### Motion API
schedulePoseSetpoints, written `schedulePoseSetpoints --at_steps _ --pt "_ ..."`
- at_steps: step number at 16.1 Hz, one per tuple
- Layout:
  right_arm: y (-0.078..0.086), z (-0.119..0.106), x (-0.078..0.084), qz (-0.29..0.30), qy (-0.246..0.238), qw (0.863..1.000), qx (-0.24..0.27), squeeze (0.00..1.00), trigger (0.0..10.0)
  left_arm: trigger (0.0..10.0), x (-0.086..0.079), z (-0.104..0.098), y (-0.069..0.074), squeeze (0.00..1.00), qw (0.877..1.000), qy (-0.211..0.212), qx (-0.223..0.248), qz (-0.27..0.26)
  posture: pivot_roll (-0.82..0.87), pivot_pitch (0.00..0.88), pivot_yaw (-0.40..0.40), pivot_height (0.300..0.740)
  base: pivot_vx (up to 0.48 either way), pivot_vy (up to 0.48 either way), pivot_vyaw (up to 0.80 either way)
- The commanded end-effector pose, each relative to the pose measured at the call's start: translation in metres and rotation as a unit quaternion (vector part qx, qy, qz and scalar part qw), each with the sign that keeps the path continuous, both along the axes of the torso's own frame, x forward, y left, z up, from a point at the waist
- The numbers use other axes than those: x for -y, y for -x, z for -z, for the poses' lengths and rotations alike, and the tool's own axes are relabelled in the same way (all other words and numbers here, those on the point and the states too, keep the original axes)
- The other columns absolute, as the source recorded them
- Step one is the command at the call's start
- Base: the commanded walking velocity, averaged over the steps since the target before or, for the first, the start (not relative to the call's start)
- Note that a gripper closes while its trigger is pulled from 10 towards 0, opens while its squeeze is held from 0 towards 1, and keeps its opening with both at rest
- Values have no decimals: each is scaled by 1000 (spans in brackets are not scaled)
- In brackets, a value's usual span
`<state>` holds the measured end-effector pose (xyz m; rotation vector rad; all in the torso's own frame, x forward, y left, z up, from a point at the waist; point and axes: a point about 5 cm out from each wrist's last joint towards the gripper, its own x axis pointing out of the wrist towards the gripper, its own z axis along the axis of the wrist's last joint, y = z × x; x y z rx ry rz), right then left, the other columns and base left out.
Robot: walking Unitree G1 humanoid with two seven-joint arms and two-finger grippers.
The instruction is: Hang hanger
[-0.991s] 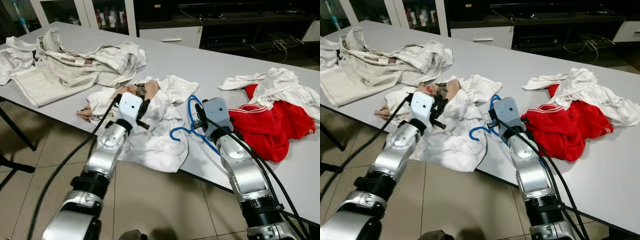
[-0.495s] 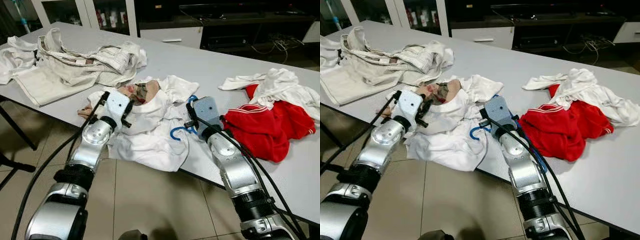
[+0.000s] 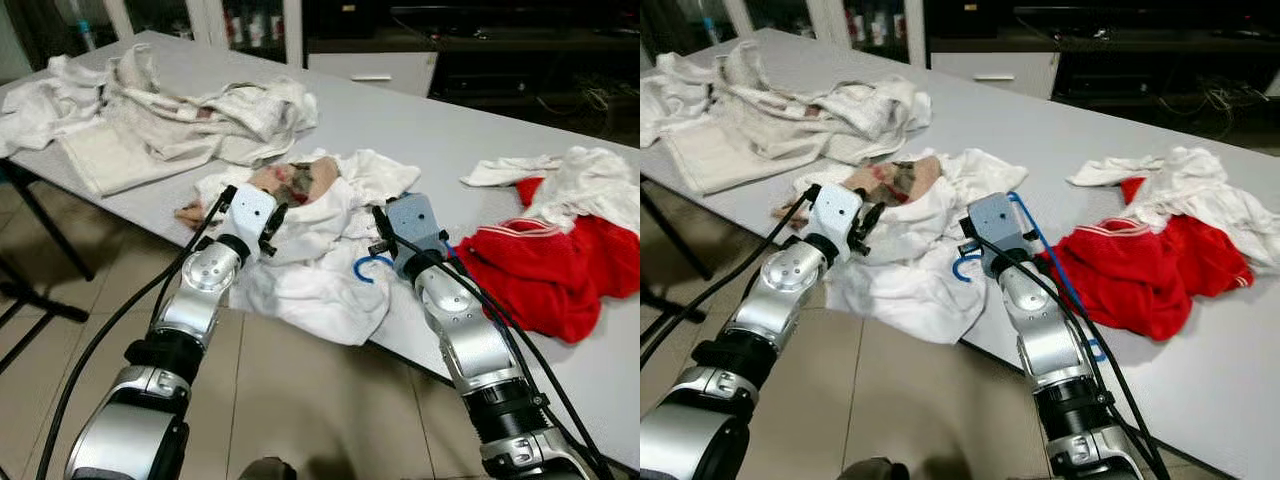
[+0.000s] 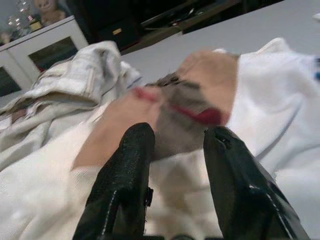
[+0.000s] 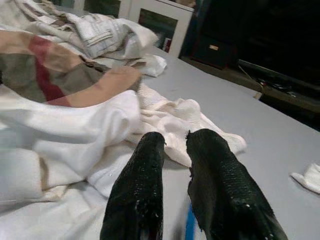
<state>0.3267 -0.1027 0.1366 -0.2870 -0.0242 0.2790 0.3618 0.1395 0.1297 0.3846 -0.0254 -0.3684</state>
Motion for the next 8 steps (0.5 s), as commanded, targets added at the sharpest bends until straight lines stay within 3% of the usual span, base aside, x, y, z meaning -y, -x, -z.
schedulePoseSetpoints --at_steps 1,2,3,7,8 --pt "-3 -1 2 6 -6 1000 -1 0 10000 10000 2 -4 -2 0 1000 -8 9 4 13 0 22 723 0 0 0" --pt "-2 0 2 6 -6 1000 -2 0 10000 10000 1 -6 -3 0 1000 -3 13 1 12 0 22 723 0 0 0" --pt "-2 0 2 6 -6 1000 -2 0 10000 10000 -2 -7 -3 1000 1000 8 15 -2 12 0 22 723 0 0 0" --pt "-1 1 2 4 -6 1000 -3 0 10000 10000 6 -8 0 1000 999 28 20 11 13 0 22 723 0 0 0" --pt "-1 1 1 3 -5 1000 -2 0 10000 10000 13 -3 4 1000 998 53 16 2 14 0 22 723 0 0 0"
